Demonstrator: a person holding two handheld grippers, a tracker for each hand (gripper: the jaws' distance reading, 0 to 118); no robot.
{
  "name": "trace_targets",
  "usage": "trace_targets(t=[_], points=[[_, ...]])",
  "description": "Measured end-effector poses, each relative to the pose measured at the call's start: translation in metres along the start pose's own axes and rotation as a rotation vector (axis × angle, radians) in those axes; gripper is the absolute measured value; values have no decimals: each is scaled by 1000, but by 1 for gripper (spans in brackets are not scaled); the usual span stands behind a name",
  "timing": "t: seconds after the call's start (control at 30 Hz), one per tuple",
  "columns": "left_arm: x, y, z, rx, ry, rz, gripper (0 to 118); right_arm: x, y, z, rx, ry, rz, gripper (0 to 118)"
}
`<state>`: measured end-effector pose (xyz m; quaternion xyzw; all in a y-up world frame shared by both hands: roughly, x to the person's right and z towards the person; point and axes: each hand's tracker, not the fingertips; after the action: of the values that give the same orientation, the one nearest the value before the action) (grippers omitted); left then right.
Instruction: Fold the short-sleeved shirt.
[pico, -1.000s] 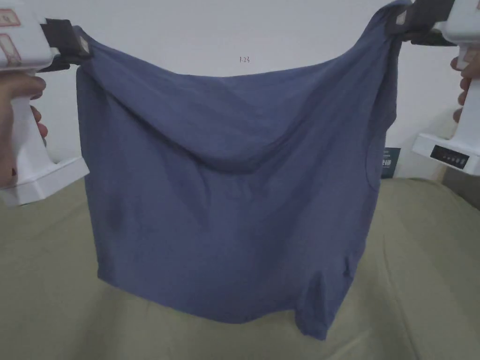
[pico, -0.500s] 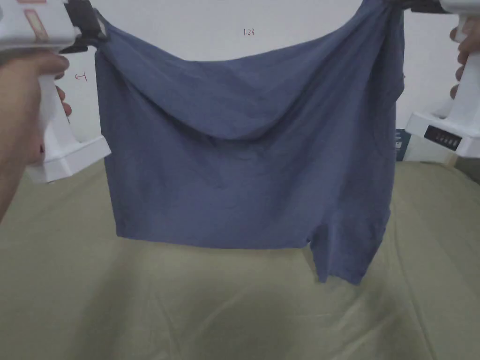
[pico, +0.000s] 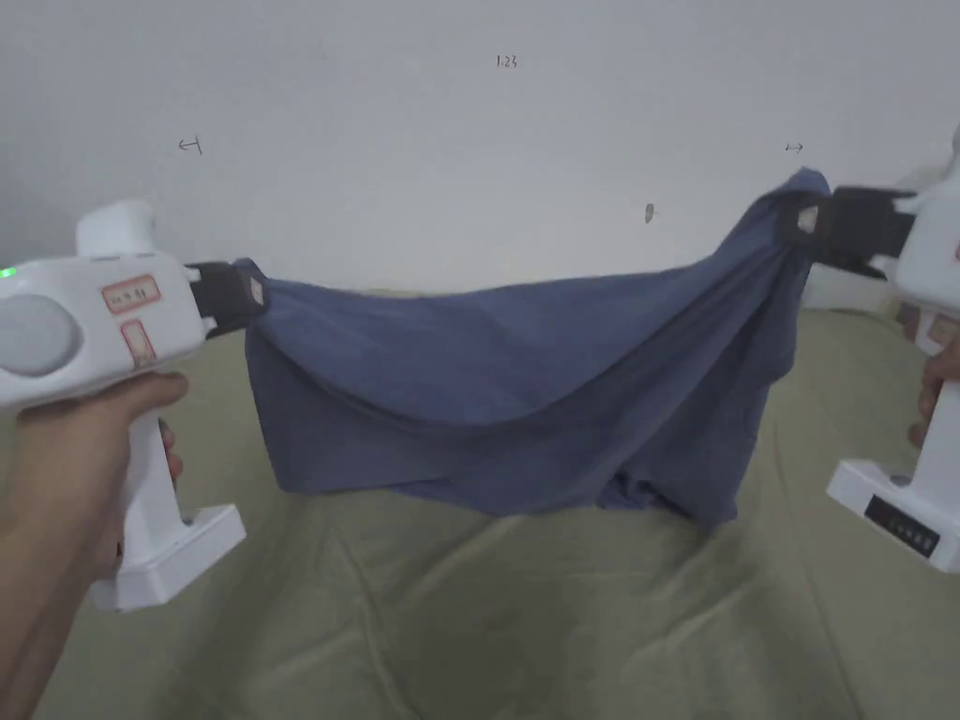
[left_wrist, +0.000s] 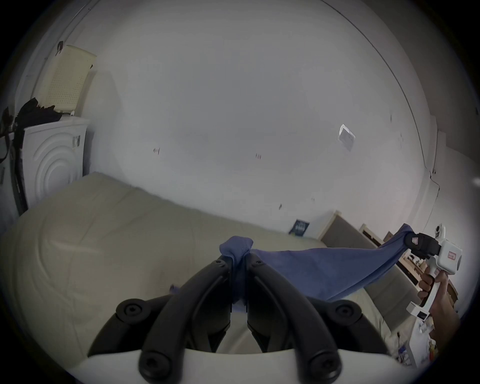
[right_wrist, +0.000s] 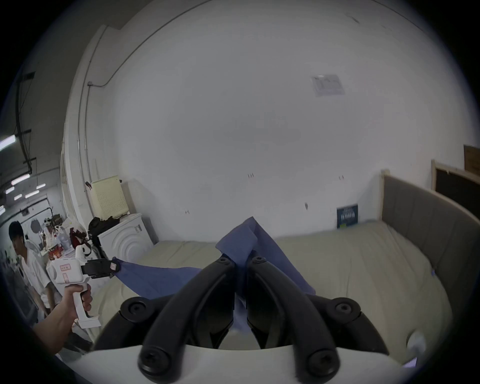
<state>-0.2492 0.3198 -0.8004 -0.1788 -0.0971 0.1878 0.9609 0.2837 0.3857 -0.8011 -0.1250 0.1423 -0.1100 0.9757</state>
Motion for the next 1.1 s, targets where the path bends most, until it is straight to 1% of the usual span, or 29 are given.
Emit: trace_targets(t=[0.03, 0.1, 0.17, 0.2, 0.23, 0.27, 0.33, 0.37, 0.43, 0.47, 0.53, 0.57, 0.6, 0.63, 0.67, 0.7, 0.73, 0.77, 0.83, 0.87, 0.9, 0.93, 0.97, 1.0, 1.03, 1.07, 1.1], points=[[-3, -15, 12, -20, 1, 4, 10, -1, -16, 15, -27, -3, 2, 9], [-8, -56, 46, -61, 13, 40, 10, 1, -64, 47, -77, -14, -43, 9], [-18, -91, 74, -120, 13, 82, 10, 2, -107, 72, -143, -33, -76, 9], [-22, -110, 87, -140, 19, 81, 10, 3, -129, 83, -179, -45, -85, 9], [-24, -135, 100, -181, 17, 67, 10, 3, -155, 97, -224, -71, -89, 9], [-26, -160, 110, -212, 46, 57, 10, 2, -183, 110, -271, -112, -109, 9], [-35, -200, 122, -293, 78, 54, 10, 6, -237, 123, -392, -155, -184, 9], [-41, -223, 126, -345, 85, 66, 10, 8, -263, 127, -454, -197, -199, 9], [-49, -253, 127, -430, 131, 77, 10, 10, -308, 132, -571, -308, -183, 9], [-52, -266, 127, -447, 169, 61, 10, 13, -324, 132, -621, -326, -193, 9], [-68, -284, 123, -483, 207, 84, 10, 18, -344, 128, -657, -374, -234, 10], [-74, -289, 119, -501, 211, 102, 10, 22, -348, 132, -597, -382, -271, 14], [-76, -291, 118, -519, 222, 102, 21, 25, -348, 134, -570, -376, -290, 38], [-72, -286, 127, -531, 237, 79, 46, 26, -345, 139, -561, -368, -296, 72], [-69, -285, 137, -518, 230, 58, 80, 22, -340, 147, -537, -361, -275, 101], [-65, -283, 151, -474, 207, 33, 113, 15, -332, 160, -476, -342, -245, 117], [-59, -279, 168, -393, 162, 22, 117, 5, -324, 175, -392, -307, -199, 118], [-45, -277, 192, -350, 131, -3, 117, -7, -318, 191, -346, -255, -138, 118], [-27, -278, 218, -309, 120, -83, 117, -33, -308, 218, -292, -218, -44, 118], [-17, -283, 231, -279, 128, -138, 117, -43, -309, 234, -235, -191, -17, 118], [-15, -292, 237, -245, 146, -179, 117, -50, -311, 244, -186, -163, 6, 117], [-9, -297, 246, -219, 156, -217, 116, -65, -308, 257, -163, -158, 53, 116], [-5, -301, 251, -234, 155, -223, 113, -75, -311, 263, -157, -187, 96, 108], [-4, -302, 254, -254, 160, -209, 88, -82, -313, 267, -147, -206, 120, 75], [0, -305, 257, -260, 158, -203, 37, -88, -315, 269, -147, -218, 142, 35], [1, -309, 255, -281, 179, -214, 0, -93, -318, 267, -164, -235, 151, 0], [1, -311, 254, -278, 217, -256, 0, -95, -321, 267, -168, -247, 147, 0]])
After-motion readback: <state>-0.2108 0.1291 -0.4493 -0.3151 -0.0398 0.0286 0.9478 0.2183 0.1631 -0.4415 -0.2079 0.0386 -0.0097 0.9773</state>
